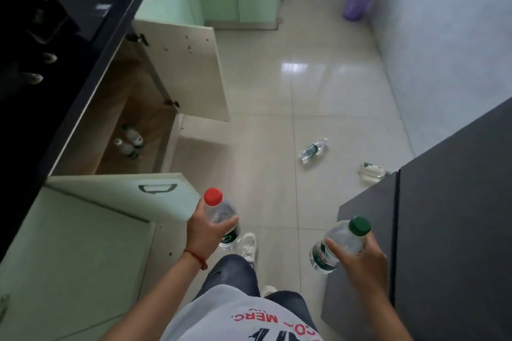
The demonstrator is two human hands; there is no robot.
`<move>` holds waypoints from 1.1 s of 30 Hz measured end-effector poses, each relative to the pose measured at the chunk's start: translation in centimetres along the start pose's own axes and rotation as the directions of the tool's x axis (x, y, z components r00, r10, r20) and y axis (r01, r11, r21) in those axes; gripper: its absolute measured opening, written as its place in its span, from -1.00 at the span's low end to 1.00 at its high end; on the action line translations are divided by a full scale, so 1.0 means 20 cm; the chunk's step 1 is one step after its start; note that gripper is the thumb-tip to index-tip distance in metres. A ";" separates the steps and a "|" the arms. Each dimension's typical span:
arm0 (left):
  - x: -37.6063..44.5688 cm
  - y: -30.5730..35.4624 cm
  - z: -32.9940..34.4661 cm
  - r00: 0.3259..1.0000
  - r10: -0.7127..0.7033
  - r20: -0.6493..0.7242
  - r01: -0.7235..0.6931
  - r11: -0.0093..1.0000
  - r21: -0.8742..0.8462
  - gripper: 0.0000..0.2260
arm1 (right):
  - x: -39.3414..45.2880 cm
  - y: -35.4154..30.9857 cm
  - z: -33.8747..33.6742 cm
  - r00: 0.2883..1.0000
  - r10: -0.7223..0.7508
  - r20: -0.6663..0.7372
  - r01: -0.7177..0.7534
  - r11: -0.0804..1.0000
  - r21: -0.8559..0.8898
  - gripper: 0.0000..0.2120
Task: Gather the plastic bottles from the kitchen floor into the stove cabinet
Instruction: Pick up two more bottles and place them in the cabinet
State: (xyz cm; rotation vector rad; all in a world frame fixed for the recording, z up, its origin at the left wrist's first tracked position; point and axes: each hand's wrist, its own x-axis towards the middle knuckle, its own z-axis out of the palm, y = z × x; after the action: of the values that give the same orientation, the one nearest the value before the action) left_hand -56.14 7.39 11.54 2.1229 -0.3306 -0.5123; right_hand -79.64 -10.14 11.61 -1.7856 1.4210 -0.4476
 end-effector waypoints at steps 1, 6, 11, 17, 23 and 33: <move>0.04 0.02 0.02 1.000 0.009 -0.002 -0.009 1.000 0.019 -0.67 | 0.03 0.00 0.00 1.000 0.013 -0.006 -0.013 1.000 0.015 -0.61; 0.33 0.08 0.13 1.000 -0.014 -0.009 0.014 0.999 0.043 -0.64 | 0.29 -0.05 0.01 1.000 0.008 -0.027 -0.008 1.000 -0.003 -0.61; 0.70 0.20 0.27 0.999 -0.031 -0.017 0.031 0.999 0.012 -0.62 | 0.63 -0.21 0.07 1.000 -0.005 -0.004 0.005 0.999 -0.047 -0.61; 1.14 0.43 0.36 0.999 -0.027 -0.028 0.027 1.000 -0.017 -0.61 | 1.05 -0.46 0.13 0.999 0.048 -0.005 -0.048 0.999 -0.009 -0.60; 1.45 0.62 0.39 0.996 -0.029 -0.086 0.025 0.999 -0.041 -0.62 | 1.42 -0.66 0.23 0.999 -0.006 0.036 0.006 1.000 0.005 -0.56; 1.69 0.59 0.38 0.884 -0.301 -0.357 0.265 0.953 -0.148 -0.57 | 2.24 -1.05 0.59 0.900 -0.174 0.400 0.208 0.977 -0.041 -0.50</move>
State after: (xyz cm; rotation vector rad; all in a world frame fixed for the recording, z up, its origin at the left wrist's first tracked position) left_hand -30.58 -18.63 9.53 2.1302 0.2237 -0.2658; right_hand -43.90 -46.38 11.41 -1.9592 0.9991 -0.1137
